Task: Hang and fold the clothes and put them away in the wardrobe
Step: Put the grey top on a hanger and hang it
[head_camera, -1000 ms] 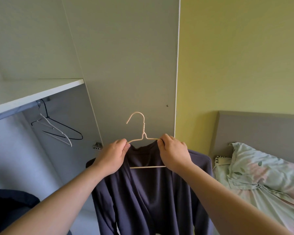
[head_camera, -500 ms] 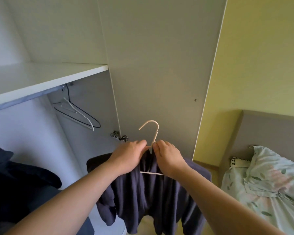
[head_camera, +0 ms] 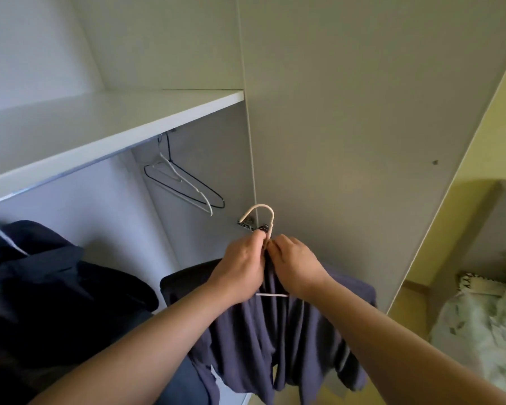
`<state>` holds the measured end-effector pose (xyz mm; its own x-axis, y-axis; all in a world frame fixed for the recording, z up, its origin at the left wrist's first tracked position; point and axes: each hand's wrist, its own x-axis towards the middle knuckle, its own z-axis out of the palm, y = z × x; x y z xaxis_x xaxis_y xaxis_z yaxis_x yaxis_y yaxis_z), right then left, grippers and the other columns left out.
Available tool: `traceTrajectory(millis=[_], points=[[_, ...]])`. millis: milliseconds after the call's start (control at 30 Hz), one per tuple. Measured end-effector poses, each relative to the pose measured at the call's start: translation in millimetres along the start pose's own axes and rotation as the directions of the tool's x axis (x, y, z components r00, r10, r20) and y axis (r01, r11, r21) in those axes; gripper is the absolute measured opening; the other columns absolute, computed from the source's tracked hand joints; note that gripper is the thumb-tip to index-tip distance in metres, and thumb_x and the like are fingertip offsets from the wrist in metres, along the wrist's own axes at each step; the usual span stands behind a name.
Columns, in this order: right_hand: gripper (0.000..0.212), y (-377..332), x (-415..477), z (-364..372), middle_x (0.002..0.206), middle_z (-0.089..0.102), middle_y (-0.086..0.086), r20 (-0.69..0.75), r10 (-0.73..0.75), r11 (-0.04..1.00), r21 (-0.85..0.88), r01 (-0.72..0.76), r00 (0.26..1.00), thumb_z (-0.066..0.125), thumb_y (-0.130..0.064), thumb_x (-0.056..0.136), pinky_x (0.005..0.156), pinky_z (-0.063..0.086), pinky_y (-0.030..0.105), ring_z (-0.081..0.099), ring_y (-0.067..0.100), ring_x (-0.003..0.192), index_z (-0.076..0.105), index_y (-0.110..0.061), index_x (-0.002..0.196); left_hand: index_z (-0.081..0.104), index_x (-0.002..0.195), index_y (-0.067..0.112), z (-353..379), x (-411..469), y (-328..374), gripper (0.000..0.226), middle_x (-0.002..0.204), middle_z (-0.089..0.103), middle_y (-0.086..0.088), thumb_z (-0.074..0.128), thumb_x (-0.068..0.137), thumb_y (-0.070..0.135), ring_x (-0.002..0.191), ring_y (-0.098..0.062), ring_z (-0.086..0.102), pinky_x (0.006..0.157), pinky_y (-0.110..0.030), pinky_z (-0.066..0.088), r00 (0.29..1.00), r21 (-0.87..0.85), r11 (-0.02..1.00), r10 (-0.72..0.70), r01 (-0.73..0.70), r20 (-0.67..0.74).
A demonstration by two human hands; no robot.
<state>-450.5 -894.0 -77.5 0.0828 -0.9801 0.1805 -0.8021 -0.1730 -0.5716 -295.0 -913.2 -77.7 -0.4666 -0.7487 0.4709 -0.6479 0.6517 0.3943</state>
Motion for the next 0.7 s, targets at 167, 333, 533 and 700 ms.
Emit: traceTrajectory(millis=[167, 333, 533, 700], points=[[0.028, -3.0, 14.0, 22.4, 0.103, 0.059, 0.012, 0.153, -0.059, 0.996, 0.078, 0.048, 0.986, 0.037, -0.029, 0.109, 0.09, 0.044, 0.041, 0.055, 0.03, 0.099, 0.055, -0.009, 0.102, 0.055, 0.095, 0.012, -0.4, -5.0, -39.9, 0.01, 0.084, 0.061, -0.005, 0.051, 0.103, 0.017, 0.079, -0.029, 0.057, 0.067, -0.04, 0.044, 1.0, -0.064, 0.998, -0.008, 0.009, 0.023], [0.026, -5.8, 38.1, 33.2, 0.113, 0.061, 0.009, 0.155, -0.158, 0.979, 0.155, 0.134, 0.975, 0.042, -0.021, 0.106, 0.096, 0.042, 0.031, 0.052, 0.023, 0.107, 0.064, -0.011, 0.118, 0.06, 0.092, 0.01, -12.9, 0.6, -79.4, 0.022, 0.087, 0.062, -0.001, 0.05, 0.105, 0.025, 0.082, -0.02, 0.059, 0.074, -0.043, 0.047, 0.993, -0.009, 0.993, -0.117, 0.117, 0.011], [0.018, -21.0, 75.6, 39.2, 0.095, 0.063, 0.014, 0.222, -0.252, 0.967, 0.101, 0.235, 0.942, 0.047, -0.015, 0.098, 0.078, 0.048, 0.038, 0.058, 0.034, 0.088, 0.059, -0.007, 0.089, 0.065, 0.088, 0.005, -40.9, 7.5, -106.0, 0.025, 0.085, 0.054, -0.005, 0.05, 0.104, 0.017, 0.079, -0.028, 0.056, 0.072, -0.045, 0.046, 0.983, 0.214, 0.96, -0.186, 0.182, 0.0], [0.013, -10.0, 99.5, 42.3, 0.099, 0.065, 0.012, 0.339, -0.196, 0.971, -0.063, 0.23, 0.92, 0.053, -0.011, 0.09, 0.076, 0.056, 0.037, 0.065, 0.034, 0.091, 0.066, -0.012, 0.093, 0.066, 0.096, 0.004, -57.7, 2.0, -120.5, 0.05, 0.091, 0.054, -0.003, 0.032, 0.104, 0.039, 0.085, -0.023, 0.055, 0.08, -0.046, 0.047, 0.954, 0.234, 0.925, -0.294, 0.3, -0.063]])
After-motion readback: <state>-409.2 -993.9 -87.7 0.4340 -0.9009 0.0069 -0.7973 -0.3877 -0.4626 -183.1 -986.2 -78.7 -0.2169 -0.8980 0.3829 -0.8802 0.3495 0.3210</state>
